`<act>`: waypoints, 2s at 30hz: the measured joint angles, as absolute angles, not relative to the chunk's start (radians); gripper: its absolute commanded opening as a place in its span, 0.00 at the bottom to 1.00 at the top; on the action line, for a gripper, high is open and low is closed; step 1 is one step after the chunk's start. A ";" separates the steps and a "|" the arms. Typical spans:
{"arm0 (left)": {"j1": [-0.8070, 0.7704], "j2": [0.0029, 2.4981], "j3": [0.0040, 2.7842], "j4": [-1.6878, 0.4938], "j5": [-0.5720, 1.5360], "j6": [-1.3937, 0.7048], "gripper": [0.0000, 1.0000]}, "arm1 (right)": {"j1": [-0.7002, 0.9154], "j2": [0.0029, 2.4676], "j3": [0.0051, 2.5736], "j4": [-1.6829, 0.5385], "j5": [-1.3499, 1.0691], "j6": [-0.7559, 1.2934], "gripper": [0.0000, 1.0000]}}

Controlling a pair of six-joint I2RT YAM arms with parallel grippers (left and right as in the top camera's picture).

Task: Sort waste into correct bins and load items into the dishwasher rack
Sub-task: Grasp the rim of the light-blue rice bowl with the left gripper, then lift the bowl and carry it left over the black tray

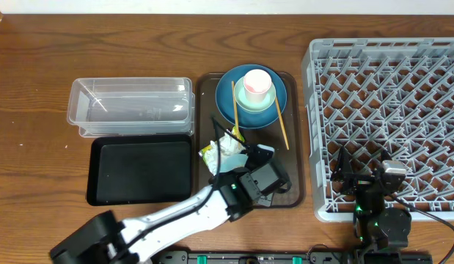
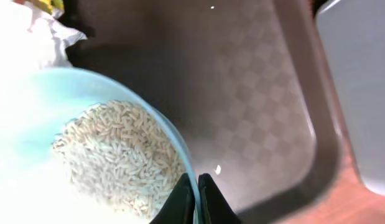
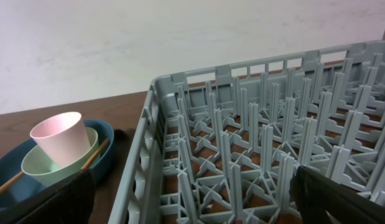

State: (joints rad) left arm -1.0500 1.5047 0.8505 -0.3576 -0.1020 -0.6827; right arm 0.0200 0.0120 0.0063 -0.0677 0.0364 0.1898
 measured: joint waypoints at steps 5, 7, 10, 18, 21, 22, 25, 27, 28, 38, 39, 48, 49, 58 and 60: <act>-1.050 1.443 0.850 -0.381 -0.058 -0.707 0.06 | 0.020 0.012 0.006 -0.068 0.036 0.190 0.99; -1.050 1.422 0.850 -0.394 -0.049 -0.710 0.06 | 0.020 0.012 0.006 -0.068 0.036 0.190 0.99; -1.050 1.399 0.850 -0.426 -0.038 -0.711 0.06 | 0.020 0.012 0.006 -0.068 0.036 0.190 0.99; -1.050 1.324 0.850 -0.501 -0.031 -0.699 0.06 | 0.020 0.012 0.006 -0.068 0.036 0.190 0.99; -1.048 1.281 0.850 -0.526 -0.029 -0.691 0.06 | 0.020 0.012 0.006 -0.068 0.036 0.190 0.99; -1.044 1.265 0.850 -0.540 -0.028 -0.688 0.06 | 0.020 0.012 0.006 -0.067 0.036 0.190 0.99; -1.013 1.221 0.850 -0.599 -0.026 -0.682 0.06 | 0.020 0.012 0.006 -0.067 0.036 0.190 0.99; -0.969 1.186 0.850 -0.655 -0.024 -0.680 0.06 | 0.020 0.012 0.006 -0.068 0.036 0.190 0.99; -0.955 1.176 0.850 -0.668 -0.025 -0.679 0.06 | 0.020 0.012 0.006 -0.067 0.036 0.190 0.99; -0.593 1.065 0.850 -0.753 0.201 -0.525 0.06 | 0.020 0.012 0.006 -0.067 0.036 0.190 0.99; -0.543 1.065 0.850 -0.752 0.241 -0.507 0.06 | 0.020 0.012 0.006 -0.068 0.036 0.190 0.99; -0.159 1.065 0.850 -0.753 0.525 -0.338 0.06 | 0.020 0.012 0.006 -0.068 0.036 0.190 0.99; -0.125 1.065 0.850 -0.753 0.548 -0.323 0.07 | 0.020 0.012 0.006 -0.068 0.036 0.190 0.99; 0.154 1.064 0.785 -0.733 0.789 -0.196 0.06 | 0.020 0.012 0.006 -0.068 0.036 0.190 0.99; 0.216 1.065 0.752 -0.735 0.858 -0.167 0.06 | 0.020 0.012 0.006 -0.068 0.036 0.190 0.99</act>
State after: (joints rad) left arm 0.2161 1.0645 0.7521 -0.7349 0.8581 -0.1669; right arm 0.0200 0.0120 0.0063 -0.0677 0.0364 0.1898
